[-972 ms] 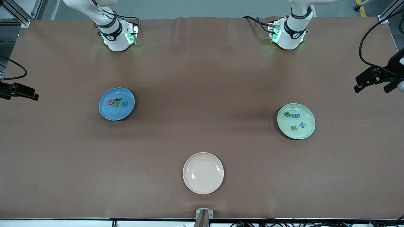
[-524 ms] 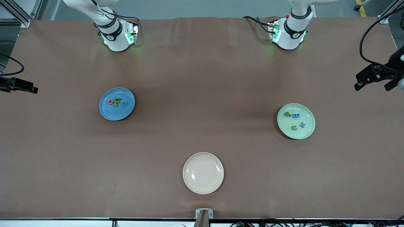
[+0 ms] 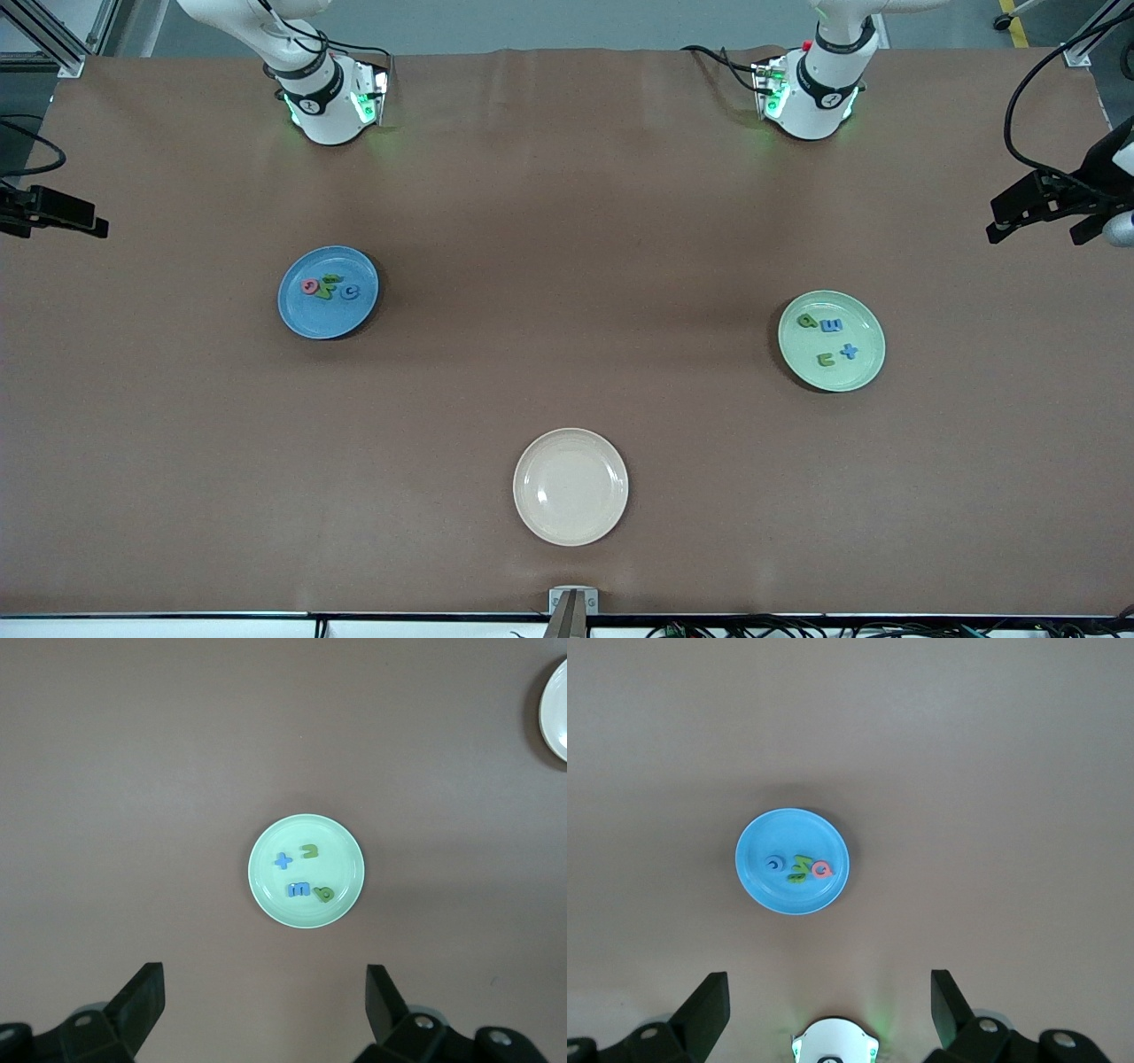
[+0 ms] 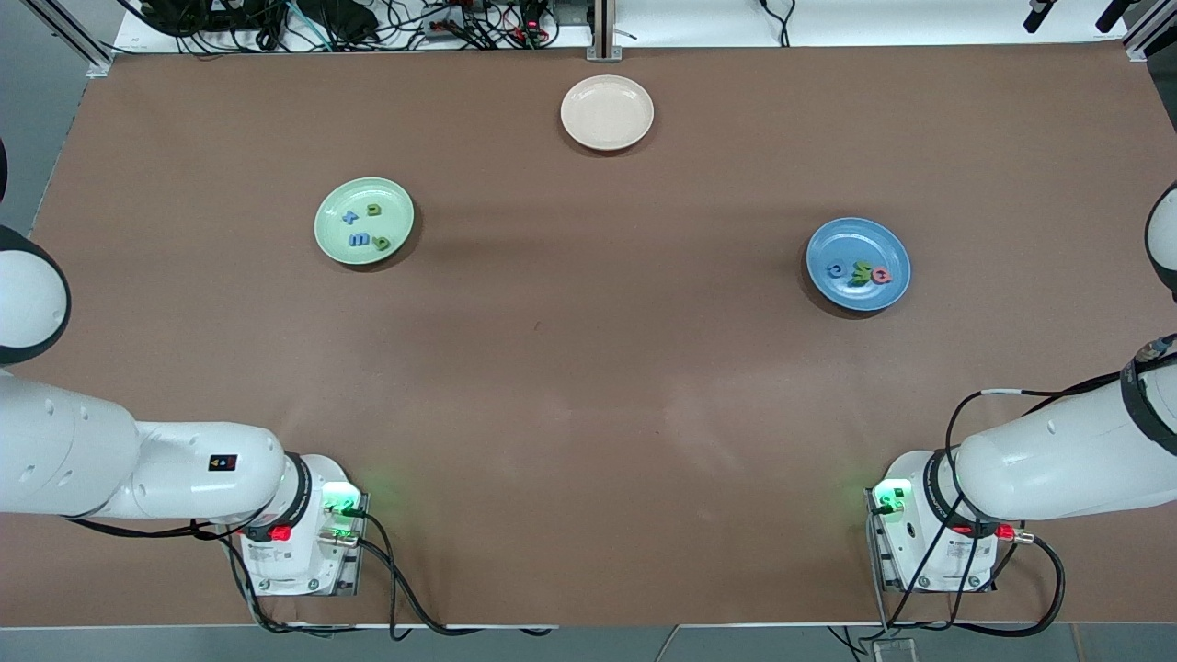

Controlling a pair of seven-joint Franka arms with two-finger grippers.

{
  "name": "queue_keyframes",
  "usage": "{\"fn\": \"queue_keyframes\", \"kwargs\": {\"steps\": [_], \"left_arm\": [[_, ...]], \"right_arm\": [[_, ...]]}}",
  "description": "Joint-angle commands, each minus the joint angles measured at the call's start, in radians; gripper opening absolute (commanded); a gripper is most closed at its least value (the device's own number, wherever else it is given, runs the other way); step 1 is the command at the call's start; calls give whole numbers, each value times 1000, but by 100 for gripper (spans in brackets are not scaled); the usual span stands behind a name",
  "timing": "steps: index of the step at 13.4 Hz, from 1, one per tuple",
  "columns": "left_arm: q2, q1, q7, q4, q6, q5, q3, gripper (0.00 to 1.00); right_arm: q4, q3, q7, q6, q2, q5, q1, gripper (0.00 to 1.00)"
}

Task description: Sort uppercase to blue plate, lowercase to green plate

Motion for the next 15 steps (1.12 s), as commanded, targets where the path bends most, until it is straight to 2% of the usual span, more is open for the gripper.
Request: {"fn": "queue_keyframes", "kwargs": {"steps": [1,3,5,6,15], "left_arm": [[-3,0,-4,18,-20,-11,0,100],[-1,0,-6,18,-20,-14,0,100],[-1,2,-6,18,-20,-12,0,100],[-1,2,-6,18,-20,-12,0,100],[0,3,-6,16,-19,-12,2,100]], "right_arm": [[-37,59,-9,-2,-45,1,-54,100],[-66,79,-9,7,-74,0,-74,100],[-77,153,-9,7,-90,-3,-134,100],[-83,167,-7,7,-100,-5,-143,100],[-204,168,-4,85,-214,-5,-135,100]]}}
